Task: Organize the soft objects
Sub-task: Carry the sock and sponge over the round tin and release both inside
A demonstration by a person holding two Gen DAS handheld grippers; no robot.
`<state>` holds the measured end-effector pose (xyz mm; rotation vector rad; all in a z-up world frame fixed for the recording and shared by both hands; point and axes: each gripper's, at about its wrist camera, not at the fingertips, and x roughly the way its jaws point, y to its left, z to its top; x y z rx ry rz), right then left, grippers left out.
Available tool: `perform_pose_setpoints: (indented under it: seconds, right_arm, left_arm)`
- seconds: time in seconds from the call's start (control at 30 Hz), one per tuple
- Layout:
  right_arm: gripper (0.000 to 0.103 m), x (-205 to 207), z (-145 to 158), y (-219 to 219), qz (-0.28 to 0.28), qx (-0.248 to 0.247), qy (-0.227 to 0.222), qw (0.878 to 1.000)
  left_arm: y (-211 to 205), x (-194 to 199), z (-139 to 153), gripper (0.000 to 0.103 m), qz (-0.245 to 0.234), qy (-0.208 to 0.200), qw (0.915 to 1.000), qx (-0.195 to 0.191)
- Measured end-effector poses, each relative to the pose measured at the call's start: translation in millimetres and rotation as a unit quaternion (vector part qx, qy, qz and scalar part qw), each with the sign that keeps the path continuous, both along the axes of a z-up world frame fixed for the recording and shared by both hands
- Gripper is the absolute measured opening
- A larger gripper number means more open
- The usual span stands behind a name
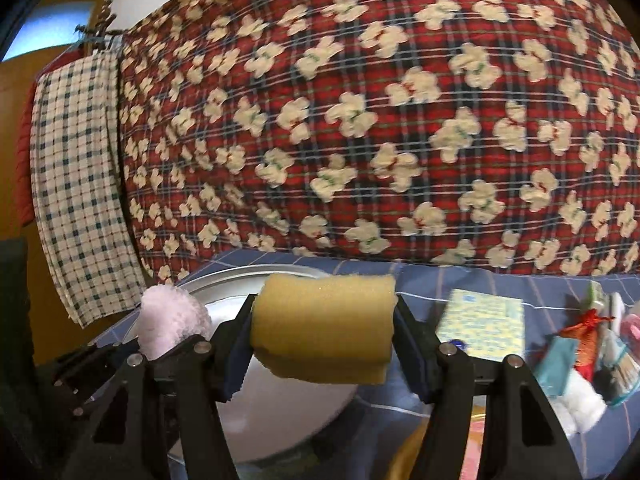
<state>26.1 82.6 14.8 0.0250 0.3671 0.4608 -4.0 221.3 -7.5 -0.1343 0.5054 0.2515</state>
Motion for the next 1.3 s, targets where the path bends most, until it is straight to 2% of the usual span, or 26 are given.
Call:
perform_pose_setpoints:
  seconds: [0.17,0.47,0.63,1.1,1.3]
  right_arm:
    - [0.066,8,-9,22,0.01,-0.022,0.009,1.0]
    - [0.066,18,-26,30,0.018,-0.051,0.032,0.998]
    - [0.066,20,-33,32,0.017,-0.074,0.026,0.997]
    - [0.066,23,-39,38,0.035,-0.085,0.038,0.995]
    - [0.066,29,-42,38,0.044,-0.08,0.057,0.994]
  left_arm:
    - [10,4,-6,0.032,0.02,0.012,0.9997,0.001]
    - [21,9,-21,0.032,0.047,0.041,0.998,0.0]
    - [23,10,-26,0.032,0.059,0.047,0.9972,0.008]
    - [25,11,-28,0.031,0.067,0.053,0.9963,0.011]
    - [25,12,-28,0.031,0.068,0.054,0.9962,0.013]
